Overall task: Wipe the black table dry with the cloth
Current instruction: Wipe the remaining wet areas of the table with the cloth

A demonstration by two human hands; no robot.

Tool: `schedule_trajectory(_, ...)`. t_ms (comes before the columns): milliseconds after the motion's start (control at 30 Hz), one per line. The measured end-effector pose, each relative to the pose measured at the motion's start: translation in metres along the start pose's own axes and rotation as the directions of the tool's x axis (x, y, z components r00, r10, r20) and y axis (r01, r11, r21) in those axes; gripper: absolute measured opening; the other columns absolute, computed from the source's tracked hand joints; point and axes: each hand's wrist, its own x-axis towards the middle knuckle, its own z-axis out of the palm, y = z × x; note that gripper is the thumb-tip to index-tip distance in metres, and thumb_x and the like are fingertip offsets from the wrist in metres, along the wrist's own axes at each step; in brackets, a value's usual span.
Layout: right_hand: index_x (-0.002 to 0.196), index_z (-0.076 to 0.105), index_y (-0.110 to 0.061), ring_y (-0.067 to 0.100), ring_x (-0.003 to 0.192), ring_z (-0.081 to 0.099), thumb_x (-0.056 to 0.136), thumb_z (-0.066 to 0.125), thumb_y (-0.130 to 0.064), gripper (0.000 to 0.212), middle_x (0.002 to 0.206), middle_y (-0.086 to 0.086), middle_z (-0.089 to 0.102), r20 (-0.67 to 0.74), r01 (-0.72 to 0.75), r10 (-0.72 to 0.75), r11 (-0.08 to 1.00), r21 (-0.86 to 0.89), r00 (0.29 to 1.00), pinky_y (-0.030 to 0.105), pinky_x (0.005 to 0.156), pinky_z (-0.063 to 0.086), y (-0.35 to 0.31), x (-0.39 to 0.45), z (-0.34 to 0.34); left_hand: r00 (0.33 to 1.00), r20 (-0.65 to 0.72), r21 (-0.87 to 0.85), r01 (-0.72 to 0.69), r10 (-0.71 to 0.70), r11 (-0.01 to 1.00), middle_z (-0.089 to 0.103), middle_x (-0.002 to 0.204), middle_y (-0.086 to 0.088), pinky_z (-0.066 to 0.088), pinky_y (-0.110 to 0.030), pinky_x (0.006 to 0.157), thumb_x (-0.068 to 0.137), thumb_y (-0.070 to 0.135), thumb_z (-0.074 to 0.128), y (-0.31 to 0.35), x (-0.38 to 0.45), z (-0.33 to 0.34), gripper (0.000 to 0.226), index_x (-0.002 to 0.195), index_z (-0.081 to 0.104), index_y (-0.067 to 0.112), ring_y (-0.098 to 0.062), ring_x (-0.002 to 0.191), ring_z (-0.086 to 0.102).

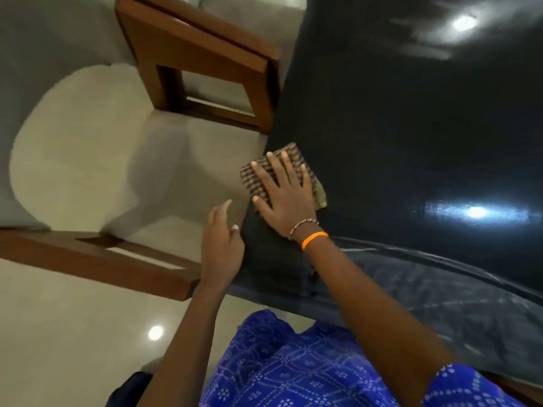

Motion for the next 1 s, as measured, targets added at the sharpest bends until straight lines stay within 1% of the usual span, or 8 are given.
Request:
schedule_trajectory(100,0.146,0.027,-0.035,0.025,0.147,0.010,0.087,0.042,-0.049,0.063,0.158,0.002,0.019,-0.012,0.002,-0.002,0.999,-0.032,1.000,0.049,0.114,0.006,0.017,0.031,-0.007,0.997,0.070,-0.049,0.028,-0.024,0.998,0.052,0.132,-0.001,0.031,-0.021,0.094,0.091,0.009,0.047,-0.018,0.009,-0.007,0.039,0.128,0.049,0.020,-0.012,0.120,0.046)
schedule_trajectory(267,0.146,0.023,-0.038,0.024,0.147,0.006,0.090,0.043,-0.050,0.061,0.159,0.000,0.014,0.000,-0.081,0.081,0.993,-0.087,0.997,0.052,0.115,0.005,0.035,0.080,-0.015,0.981,0.193,-0.171,0.045,-0.012,0.984,0.062,0.119,0.001,0.037,-0.011,0.084,0.090,0.003,0.045,-0.027,0.015,-0.010,0.034,0.117,0.059,0.019,-0.005,0.105,0.054)
schedule_trajectory(400,0.147,0.021,-0.036,0.025,0.147,0.004,0.091,0.041,-0.049,0.061,0.159,0.002,0.012,-0.013,-0.099,0.098,0.991,-0.092,0.995,0.054,0.115,0.004,0.029,0.079,-0.015,0.985,0.174,-0.217,0.030,0.009,0.976,0.058,0.123,0.002,0.038,-0.018,0.090,0.090,0.001,0.043,-0.023,0.012,-0.015,0.039,0.123,0.053,0.020,-0.003,0.108,0.051)
schedule_trajectory(533,0.147,0.020,-0.033,0.027,0.147,0.004,0.091,0.042,-0.049,0.063,0.159,0.005,0.011,-0.006,-0.082,0.082,0.994,-0.076,0.997,0.054,0.114,0.002,0.002,0.038,-0.004,0.996,0.080,-0.274,0.056,-0.036,0.960,0.052,0.129,0.003,0.036,-0.021,0.094,0.090,0.000,0.042,-0.016,0.001,-0.016,0.048,0.133,0.042,0.022,-0.008,0.116,0.049)
schedule_trajectory(700,0.146,0.029,-0.030,0.029,0.146,0.011,0.089,0.031,-0.053,0.061,0.158,0.007,0.019,0.033,0.052,-0.051,0.997,-0.052,0.998,0.056,0.114,0.006,-0.039,-0.034,0.015,0.994,-0.102,-0.112,0.023,-0.034,0.993,0.046,0.134,0.002,0.027,-0.023,0.102,0.086,0.005,0.050,-0.003,-0.014,-0.008,0.050,0.132,0.041,0.021,-0.012,0.126,0.037)
schedule_trajectory(800,0.145,0.029,-0.032,0.027,0.147,0.012,0.091,0.023,-0.054,0.059,0.158,0.003,0.020,0.068,0.102,-0.099,0.994,-0.042,0.993,0.053,0.115,0.008,-0.033,-0.056,0.013,0.997,-0.080,-0.069,-0.025,0.019,0.997,0.046,0.133,0.000,0.032,-0.027,0.102,0.086,0.006,0.049,0.012,-0.026,0.003,0.046,0.129,0.043,0.022,-0.013,0.124,0.038)
schedule_trajectory(900,0.146,0.026,-0.034,0.026,0.147,0.012,0.091,0.034,-0.053,0.059,0.158,0.002,0.020,0.045,0.065,-0.064,0.998,-0.013,0.997,0.053,0.116,0.010,0.000,-0.073,0.004,0.997,-0.031,-0.021,-0.068,0.067,0.997,0.045,0.134,-0.003,0.035,-0.031,0.103,0.087,0.009,0.051,0.027,-0.041,0.018,0.044,0.128,0.043,0.019,-0.016,0.125,0.040)
schedule_trajectory(1000,0.147,0.021,-0.036,0.025,0.147,0.010,0.088,0.037,-0.052,0.063,0.159,0.001,0.016,-0.007,-0.078,0.078,0.996,-0.047,0.997,0.052,0.116,0.011,0.053,-0.099,-0.012,0.988,0.024,-0.004,-0.152,0.152,0.988,0.047,0.131,-0.003,0.032,-0.028,0.104,0.085,0.008,0.055,0.043,-0.063,0.037,0.046,0.129,0.044,0.017,-0.016,0.125,0.040)
